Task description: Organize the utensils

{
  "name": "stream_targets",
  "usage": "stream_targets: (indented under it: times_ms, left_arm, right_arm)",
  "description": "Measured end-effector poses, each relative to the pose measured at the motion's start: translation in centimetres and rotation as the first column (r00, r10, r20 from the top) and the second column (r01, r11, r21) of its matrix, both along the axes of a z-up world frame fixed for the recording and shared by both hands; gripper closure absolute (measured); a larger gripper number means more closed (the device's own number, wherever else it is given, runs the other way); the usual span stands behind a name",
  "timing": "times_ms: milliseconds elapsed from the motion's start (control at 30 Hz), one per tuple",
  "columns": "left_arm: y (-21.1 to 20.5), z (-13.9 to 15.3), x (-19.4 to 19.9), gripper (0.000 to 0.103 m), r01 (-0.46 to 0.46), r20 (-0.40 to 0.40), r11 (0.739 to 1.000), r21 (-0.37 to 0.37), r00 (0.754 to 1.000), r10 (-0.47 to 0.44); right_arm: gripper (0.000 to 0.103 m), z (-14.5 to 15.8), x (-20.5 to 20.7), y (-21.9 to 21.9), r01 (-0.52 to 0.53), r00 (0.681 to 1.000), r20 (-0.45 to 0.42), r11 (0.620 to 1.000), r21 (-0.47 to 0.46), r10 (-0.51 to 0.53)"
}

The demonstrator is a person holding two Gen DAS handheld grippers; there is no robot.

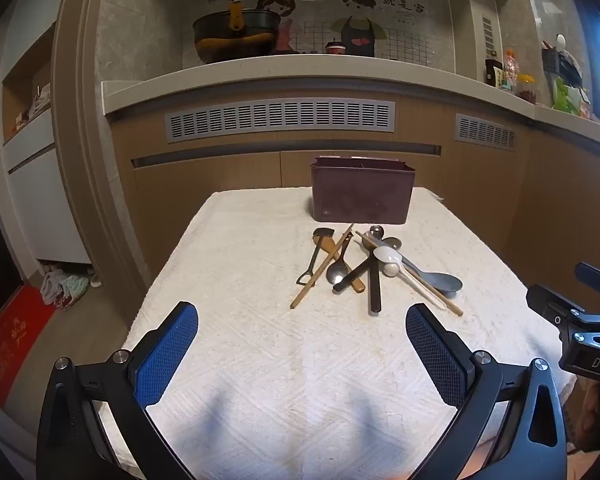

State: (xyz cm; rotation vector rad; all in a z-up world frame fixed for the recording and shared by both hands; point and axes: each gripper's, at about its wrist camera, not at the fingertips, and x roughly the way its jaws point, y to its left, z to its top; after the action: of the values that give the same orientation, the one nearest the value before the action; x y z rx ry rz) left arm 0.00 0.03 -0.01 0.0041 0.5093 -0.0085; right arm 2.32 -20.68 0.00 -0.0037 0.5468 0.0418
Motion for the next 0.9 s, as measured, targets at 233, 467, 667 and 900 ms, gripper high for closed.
stream_targets:
  times_ms: [233,467,667,900]
  left_arm:
    - [-0.2,0.0,0.0,0.000,0.005,-0.009,1.000,-0.001,1.000,-0.005]
    - [0.0,-0.6,0.4,0.000,0.010,-0.025,1.000,-0.005,1.000,-0.010]
    - [-0.2,-1.0,0.5,0.000,0.010,-0.040,1.000,0.001,0.999,-0.010]
    - [-0.3,-1.1,0.5,0.000,0.016,-0.048,1.000,-0.001,0.999,-0.017]
  right_arm:
    - [0.000,-0.1,0.0,0.1,-0.008,1.000,-0.003,1.000,-0.006,0.008]
    - [0.000,-0.6,0.4,0.4,-0.001,1.000,-0.020,1.000,-0.009,0.001]
    - [0.000,-0.7,0.5,0.1,0.001,1.000,-0.025,1.000,-0.010,-0.001]
    - [0.000,-0.8,0.5,0.3,-0.007,1.000,-0.029,1.000,-0.013,0.007]
